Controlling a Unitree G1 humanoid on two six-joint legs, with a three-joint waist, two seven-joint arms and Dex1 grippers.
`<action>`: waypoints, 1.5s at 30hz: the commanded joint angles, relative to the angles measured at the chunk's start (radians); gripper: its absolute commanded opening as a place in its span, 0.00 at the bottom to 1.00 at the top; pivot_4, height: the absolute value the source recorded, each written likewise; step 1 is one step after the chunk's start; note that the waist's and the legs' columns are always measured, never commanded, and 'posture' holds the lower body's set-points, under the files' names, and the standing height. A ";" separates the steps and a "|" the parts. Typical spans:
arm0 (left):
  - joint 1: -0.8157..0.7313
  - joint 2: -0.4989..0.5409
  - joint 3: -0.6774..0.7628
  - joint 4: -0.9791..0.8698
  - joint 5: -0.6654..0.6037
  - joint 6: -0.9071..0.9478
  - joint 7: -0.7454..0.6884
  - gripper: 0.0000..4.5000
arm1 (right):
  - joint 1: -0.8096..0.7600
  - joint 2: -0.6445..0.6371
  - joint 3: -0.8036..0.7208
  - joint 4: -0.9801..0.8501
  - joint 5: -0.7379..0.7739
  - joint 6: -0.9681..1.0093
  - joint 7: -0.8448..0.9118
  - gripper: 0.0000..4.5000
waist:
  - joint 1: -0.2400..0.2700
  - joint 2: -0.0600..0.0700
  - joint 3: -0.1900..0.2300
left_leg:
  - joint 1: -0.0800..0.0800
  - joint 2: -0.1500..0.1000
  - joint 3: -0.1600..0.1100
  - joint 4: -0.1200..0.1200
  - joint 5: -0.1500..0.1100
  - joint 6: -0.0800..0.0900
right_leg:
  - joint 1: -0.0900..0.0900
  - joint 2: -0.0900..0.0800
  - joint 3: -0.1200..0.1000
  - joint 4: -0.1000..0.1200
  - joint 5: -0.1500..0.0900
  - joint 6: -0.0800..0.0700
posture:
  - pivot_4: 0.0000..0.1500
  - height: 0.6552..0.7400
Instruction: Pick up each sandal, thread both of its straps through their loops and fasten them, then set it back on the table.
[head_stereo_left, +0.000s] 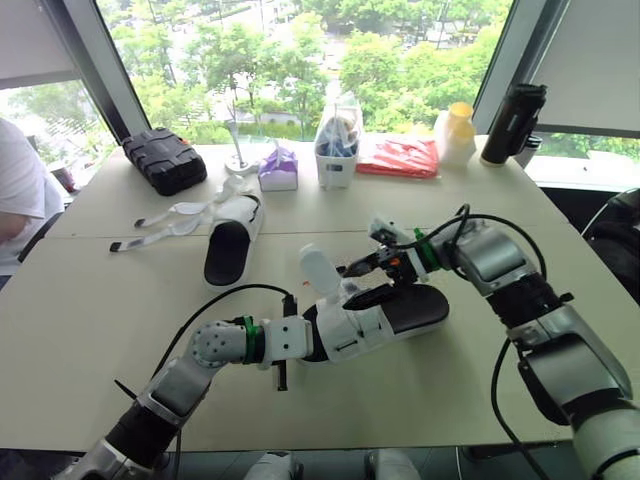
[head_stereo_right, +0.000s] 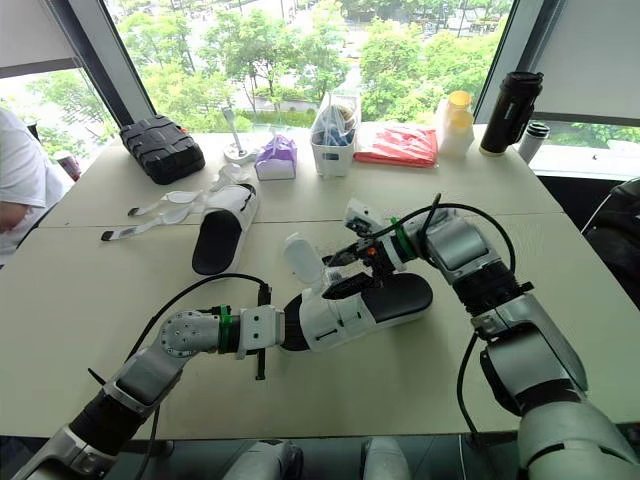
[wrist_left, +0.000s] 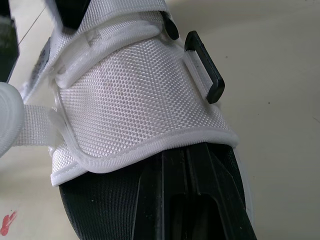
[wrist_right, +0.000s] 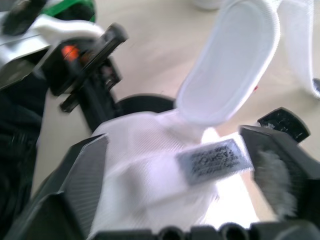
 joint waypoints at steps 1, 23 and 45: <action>0.034 0.017 -0.041 0.073 0.070 0.057 -0.003 0.00 | -0.063 0.019 -0.056 0.057 -0.024 -0.032 -0.047 0.99 | 0.000 0.000 0.000 | 0.000 0.000 0.000 0.000 0.000 0.000 | 0.000 0.000 0.000 0.000 0.000 0.000 | 1.00 1.00; 0.033 0.010 -0.038 0.070 0.075 0.060 0.007 0.00 | -0.243 0.138 -0.090 0.581 -0.177 -0.108 -0.005 0.99 | -0.018 0.002 -0.001 | 0.000 -0.001 0.000 -0.001 0.000 0.000 | 0.000 0.000 0.000 0.001 0.000 0.000 | 1.00 1.00; 0.036 0.012 -0.038 0.067 0.077 0.060 0.016 0.00 | -0.275 0.225 -0.157 0.654 -0.189 -0.015 0.011 0.23 | -0.019 0.003 -0.002 | 0.000 -0.001 0.000 -0.001 0.000 0.000 | 0.000 0.000 0.000 0.001 0.000 -0.001 | 1.00 1.00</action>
